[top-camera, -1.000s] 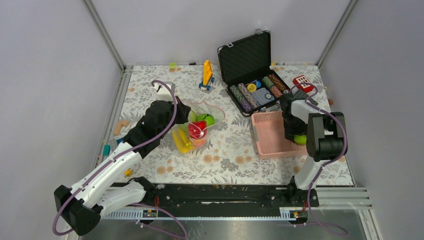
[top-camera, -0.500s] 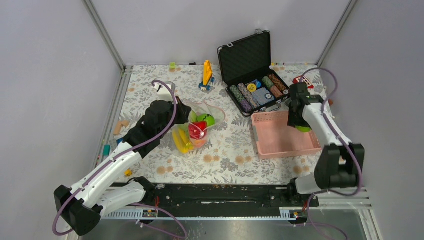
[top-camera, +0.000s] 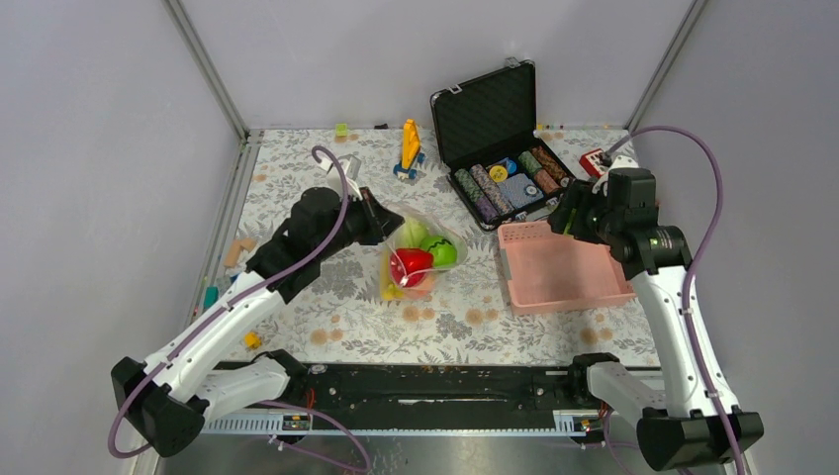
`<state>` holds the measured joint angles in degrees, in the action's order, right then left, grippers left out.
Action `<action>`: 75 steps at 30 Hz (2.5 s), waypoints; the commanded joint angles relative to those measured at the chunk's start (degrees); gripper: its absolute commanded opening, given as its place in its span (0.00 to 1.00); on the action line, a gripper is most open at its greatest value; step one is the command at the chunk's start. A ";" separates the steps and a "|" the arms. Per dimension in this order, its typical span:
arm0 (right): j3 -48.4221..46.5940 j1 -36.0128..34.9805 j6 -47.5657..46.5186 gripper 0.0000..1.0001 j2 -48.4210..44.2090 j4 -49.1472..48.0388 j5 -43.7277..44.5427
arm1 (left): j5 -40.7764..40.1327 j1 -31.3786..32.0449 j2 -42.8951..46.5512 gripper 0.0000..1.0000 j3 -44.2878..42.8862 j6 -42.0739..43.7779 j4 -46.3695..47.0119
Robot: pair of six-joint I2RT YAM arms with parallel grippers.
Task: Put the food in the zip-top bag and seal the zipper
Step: Pick up the fake fruit from the zipper food storage bag, then place the fake fruit in the zipper food storage bag.
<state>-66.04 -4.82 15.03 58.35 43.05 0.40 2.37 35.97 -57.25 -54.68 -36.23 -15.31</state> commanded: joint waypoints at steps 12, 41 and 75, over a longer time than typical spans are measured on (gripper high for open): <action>-6.43 -19.37 3.97 0.50 -4.67 -17.93 -34.20 | 5.49 4.95 -7.63 0.00 -9.83 -6.51 3.70; -8.16 -40.02 2.90 0.55 13.73 -9.98 4.05 | 8.52 5.03 -9.29 0.00 -11.67 -5.60 1.80; -6.67 -44.05 1.84 1.00 3.32 -14.14 4.86 | 7.72 4.22 -8.13 0.00 -10.13 -6.68 2.00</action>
<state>-72.36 -48.38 17.39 64.40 29.93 4.54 9.23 40.58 -67.35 -62.98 -42.11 -17.58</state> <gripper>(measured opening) 0.994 0.009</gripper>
